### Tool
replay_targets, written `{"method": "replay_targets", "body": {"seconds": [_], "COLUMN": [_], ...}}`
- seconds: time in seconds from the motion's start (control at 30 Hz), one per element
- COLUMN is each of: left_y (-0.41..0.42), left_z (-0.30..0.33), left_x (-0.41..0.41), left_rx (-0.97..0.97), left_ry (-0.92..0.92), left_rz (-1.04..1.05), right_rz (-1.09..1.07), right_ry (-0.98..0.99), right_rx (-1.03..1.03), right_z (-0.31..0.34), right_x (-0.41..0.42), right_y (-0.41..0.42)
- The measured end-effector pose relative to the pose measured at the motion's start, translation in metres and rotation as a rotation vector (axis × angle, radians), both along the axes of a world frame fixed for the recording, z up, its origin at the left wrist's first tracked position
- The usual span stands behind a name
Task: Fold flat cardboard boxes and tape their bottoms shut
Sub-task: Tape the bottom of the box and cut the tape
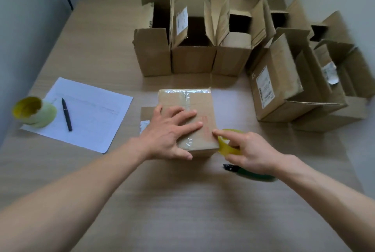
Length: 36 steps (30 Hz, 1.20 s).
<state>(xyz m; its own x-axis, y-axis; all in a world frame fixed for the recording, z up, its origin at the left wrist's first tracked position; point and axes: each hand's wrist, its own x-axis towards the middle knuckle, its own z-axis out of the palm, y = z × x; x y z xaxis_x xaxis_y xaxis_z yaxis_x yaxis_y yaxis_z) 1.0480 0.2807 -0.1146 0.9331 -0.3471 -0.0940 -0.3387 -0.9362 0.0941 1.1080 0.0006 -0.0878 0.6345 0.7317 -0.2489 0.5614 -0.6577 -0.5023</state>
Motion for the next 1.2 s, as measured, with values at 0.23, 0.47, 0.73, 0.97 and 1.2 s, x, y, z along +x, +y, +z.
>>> {"method": "replay_targets", "body": {"seconds": [0.23,0.47,0.73,0.97,1.2], "left_y": [-0.010,-0.070,-0.075,-0.093,-0.107], "left_z": [-0.003,0.023,0.010,0.022,0.021], "left_x": [-0.017,0.013,0.026,0.045,0.064], "left_rx": [-0.113,-0.028,-0.156,-0.195,-0.146], "left_ry": [-0.203,-0.135,-0.136,0.074,0.164], "left_rz": [0.035,0.017,-0.105,0.156,0.390], "right_rz": [0.038,0.096,0.247,0.347,0.218], "right_ry": [0.053,0.082,0.215,-0.575,-0.556], "right_rx": [-0.053,-0.019,-0.153,-0.265,-0.121], "right_z": [-0.017,-0.023,-0.011,0.016,0.013], "right_x": [0.012,0.022,0.033,0.067,0.058], "right_y": [-0.003,-0.002,-0.028,0.019,0.017]}}
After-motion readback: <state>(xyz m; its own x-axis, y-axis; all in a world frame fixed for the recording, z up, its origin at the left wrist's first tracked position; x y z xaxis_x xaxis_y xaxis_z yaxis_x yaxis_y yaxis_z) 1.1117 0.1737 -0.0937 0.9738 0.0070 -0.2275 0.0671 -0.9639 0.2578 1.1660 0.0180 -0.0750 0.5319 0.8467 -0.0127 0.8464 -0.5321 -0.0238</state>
